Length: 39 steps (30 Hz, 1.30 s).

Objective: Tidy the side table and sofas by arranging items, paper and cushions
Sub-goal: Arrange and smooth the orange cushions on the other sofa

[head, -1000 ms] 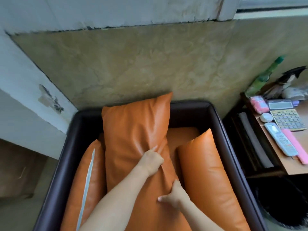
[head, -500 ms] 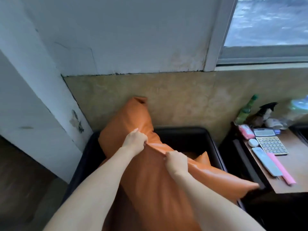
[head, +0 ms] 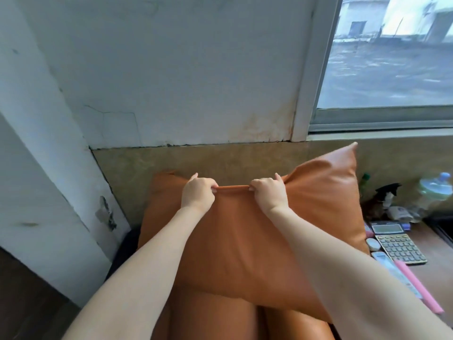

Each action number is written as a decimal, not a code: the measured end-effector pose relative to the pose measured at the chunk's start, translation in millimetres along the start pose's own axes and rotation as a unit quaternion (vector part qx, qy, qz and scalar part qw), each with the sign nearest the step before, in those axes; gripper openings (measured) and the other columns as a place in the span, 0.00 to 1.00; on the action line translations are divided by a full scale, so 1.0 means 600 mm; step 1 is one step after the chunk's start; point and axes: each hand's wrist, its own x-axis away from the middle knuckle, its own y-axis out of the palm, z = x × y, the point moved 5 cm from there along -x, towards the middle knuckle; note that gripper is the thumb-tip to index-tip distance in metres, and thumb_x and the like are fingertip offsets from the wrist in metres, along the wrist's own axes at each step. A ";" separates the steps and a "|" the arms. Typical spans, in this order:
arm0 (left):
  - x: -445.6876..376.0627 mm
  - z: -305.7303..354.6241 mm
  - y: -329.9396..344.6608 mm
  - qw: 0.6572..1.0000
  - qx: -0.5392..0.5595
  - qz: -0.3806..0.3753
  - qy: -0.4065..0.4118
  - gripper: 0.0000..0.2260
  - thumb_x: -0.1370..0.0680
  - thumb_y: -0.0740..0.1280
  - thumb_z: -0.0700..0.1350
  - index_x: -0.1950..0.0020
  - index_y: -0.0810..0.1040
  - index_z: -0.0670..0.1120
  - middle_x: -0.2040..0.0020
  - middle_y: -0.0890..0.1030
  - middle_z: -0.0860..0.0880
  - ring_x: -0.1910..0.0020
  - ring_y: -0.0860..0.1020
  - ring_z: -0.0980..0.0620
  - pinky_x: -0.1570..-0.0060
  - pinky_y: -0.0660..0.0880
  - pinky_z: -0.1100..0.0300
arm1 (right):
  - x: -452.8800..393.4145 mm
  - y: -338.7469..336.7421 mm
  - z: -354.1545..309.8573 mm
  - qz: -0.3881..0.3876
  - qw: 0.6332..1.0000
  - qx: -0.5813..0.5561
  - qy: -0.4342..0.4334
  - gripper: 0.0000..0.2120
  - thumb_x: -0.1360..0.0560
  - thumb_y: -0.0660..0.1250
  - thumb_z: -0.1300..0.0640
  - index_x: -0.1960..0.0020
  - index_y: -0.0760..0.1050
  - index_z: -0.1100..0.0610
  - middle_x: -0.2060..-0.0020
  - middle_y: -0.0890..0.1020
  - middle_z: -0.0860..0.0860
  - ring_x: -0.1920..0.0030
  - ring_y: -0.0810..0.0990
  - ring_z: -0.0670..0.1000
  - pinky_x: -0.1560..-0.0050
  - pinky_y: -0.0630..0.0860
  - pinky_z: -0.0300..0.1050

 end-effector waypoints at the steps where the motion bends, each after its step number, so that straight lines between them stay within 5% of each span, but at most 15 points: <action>1: -0.009 0.003 -0.006 1.000 0.008 0.019 0.002 0.14 0.23 0.62 0.33 0.45 0.82 0.45 0.47 0.84 0.47 0.31 0.69 0.46 0.33 0.58 0.61 | -0.016 -0.008 0.003 0.015 1.000 -0.008 -0.009 0.13 0.24 0.58 0.64 0.51 0.80 0.55 0.51 0.83 0.52 0.45 0.78 0.54 0.28 0.50 0.48; 4: -0.030 0.014 -0.007 0.991 0.007 0.106 0.079 0.10 0.28 0.65 0.31 0.55 0.84 0.42 0.58 0.85 0.44 0.52 0.81 0.43 0.32 0.64 0.55 | -0.044 -0.011 0.017 0.076 0.995 -0.053 -0.027 0.11 0.24 0.60 0.62 0.53 0.82 0.58 0.54 0.84 0.53 0.46 0.79 0.54 0.28 0.47 0.50; 6: -0.025 0.010 0.023 0.978 -0.020 0.154 0.139 0.08 0.35 0.68 0.32 0.64 0.84 0.42 0.69 0.82 0.46 0.69 0.80 0.46 0.42 0.73 0.46 | -0.036 0.018 0.035 0.089 0.992 -0.091 -0.017 0.13 0.26 0.59 0.61 0.52 0.83 0.58 0.52 0.84 0.54 0.43 0.80 0.54 0.28 0.49 0.54; 8: -0.002 0.000 0.082 0.979 -0.052 0.117 0.162 0.07 0.38 0.69 0.33 0.68 0.83 0.44 0.72 0.80 0.49 0.73 0.78 0.49 0.48 0.77 0.43 | -0.005 0.075 0.058 0.034 0.995 -0.093 0.005 0.15 0.24 0.58 0.62 0.45 0.81 0.56 0.45 0.83 0.51 0.37 0.76 0.52 0.27 0.47 0.53; 12: 0.082 -0.034 0.219 0.993 -0.048 -0.041 0.103 0.09 0.29 0.70 0.32 0.57 0.85 0.45 0.60 0.84 0.47 0.58 0.82 0.49 0.41 0.76 0.53 | 0.084 0.205 0.092 -0.103 0.994 -0.031 0.009 0.15 0.22 0.58 0.61 0.39 0.78 0.52 0.38 0.78 0.49 0.33 0.72 0.48 0.26 0.50 0.50; 16: 0.073 -0.068 0.263 0.984 -0.035 -0.168 0.040 0.10 0.20 0.62 0.42 0.45 0.81 0.49 0.45 0.81 0.50 0.45 0.77 0.50 0.46 0.72 0.60 | 0.107 0.254 0.100 -0.031 0.999 0.000 -0.020 0.16 0.42 0.75 0.70 0.58 0.85 0.55 0.59 0.86 0.51 0.54 0.85 0.53 0.42 0.71 0.63; 18: 0.044 -0.083 0.259 0.969 -0.002 -0.245 0.039 0.10 0.23 0.67 0.49 0.44 0.81 0.50 0.42 0.81 0.51 0.42 0.76 0.50 0.44 0.71 0.59 | 0.109 0.260 0.100 -0.018 1.000 0.000 -0.020 0.17 0.43 0.74 0.71 0.59 0.85 0.55 0.60 0.86 0.51 0.55 0.85 0.53 0.44 0.73 0.64; 20: 0.010 -0.104 0.248 0.960 -0.022 -0.274 0.060 0.22 0.28 0.72 0.56 0.37 0.77 0.50 0.35 0.76 0.51 0.36 0.72 0.51 0.37 0.68 0.58 | 0.115 0.261 0.098 0.010 1.000 0.005 -0.026 0.15 0.41 0.71 0.70 0.59 0.85 0.55 0.61 0.86 0.50 0.55 0.85 0.52 0.45 0.74 0.63; 22: -0.020 -0.143 0.235 0.950 -0.085 -0.296 0.055 0.35 0.30 0.72 0.58 0.27 0.65 0.50 0.25 0.62 0.48 0.26 0.59 0.49 0.28 0.56 0.53 | 0.123 0.264 0.098 0.032 0.999 0.014 -0.041 0.16 0.36 0.61 0.66 0.59 0.85 0.54 0.60 0.86 0.49 0.54 0.85 0.50 0.41 0.74 0.57; 25: -0.022 -0.216 0.237 0.898 -0.191 -0.397 -0.007 0.46 0.29 0.69 0.63 0.21 0.45 0.49 0.21 0.42 0.48 0.23 0.41 0.48 0.27 0.42 0.42 | 0.138 0.271 0.100 0.059 0.996 0.016 -0.058 0.21 0.33 0.53 0.60 0.57 0.85 0.53 0.58 0.86 0.49 0.52 0.84 0.50 0.35 0.62 0.52; 28: 0.026 -0.235 0.269 0.854 -0.235 -0.464 -0.013 0.45 0.27 0.64 0.64 0.22 0.43 0.46 0.21 0.43 0.48 0.23 0.41 0.49 0.27 0.40 0.41 | 0.149 0.272 0.093 0.058 0.995 0.040 -0.071 0.20 0.27 0.54 0.50 0.53 0.84 0.54 0.54 0.85 0.49 0.48 0.83 0.51 0.34 0.59 0.55; 31: 0.065 -0.239 0.294 0.849 -0.224 -0.479 -0.006 0.43 0.25 0.63 0.64 0.22 0.44 0.45 0.21 0.45 0.48 0.23 0.43 0.51 0.27 0.40 0.42 | 0.117 0.259 0.079 0.053 0.997 0.003 -0.058 0.26 0.27 0.53 0.38 0.54 0.84 0.54 0.53 0.85 0.49 0.47 0.82 0.51 0.31 0.60 0.51; 33: 0.079 -0.245 0.294 0.850 -0.214 -0.482 -0.010 0.43 0.25 0.63 0.63 0.22 0.44 0.46 0.21 0.45 0.49 0.23 0.43 0.51 0.27 0.39 0.42 | 0.064 0.245 0.080 -0.012 0.999 -0.018 -0.030 0.30 0.30 0.53 0.33 0.45 0.81 0.53 0.43 0.81 0.51 0.37 0.76 0.52 0.30 0.56 0.50; 36: 0.089 -0.248 0.288 0.861 -0.199 -0.467 -0.006 0.40 0.25 0.65 0.59 0.22 0.47 0.46 0.21 0.48 0.49 0.23 0.45 0.52 0.26 0.40 0.43 | 0.006 0.251 0.116 -0.261 0.963 0.049 0.048 0.47 0.35 0.63 0.28 0.24 0.55 0.51 0.24 0.57 0.51 0.24 0.49 0.53 0.27 0.42 0.58; 39: 0.085 -0.244 0.282 0.896 -0.189 -0.402 -0.011 0.32 0.24 0.68 0.52 0.24 0.59 0.47 0.24 0.62 0.47 0.25 0.58 0.49 0.25 0.48 0.49 | 0.006 0.265 0.137 -0.390 0.910 0.132 0.052 0.46 0.36 0.65 0.28 0.27 0.61 0.53 0.28 0.65 0.51 0.26 0.57 0.54 0.28 0.42 0.61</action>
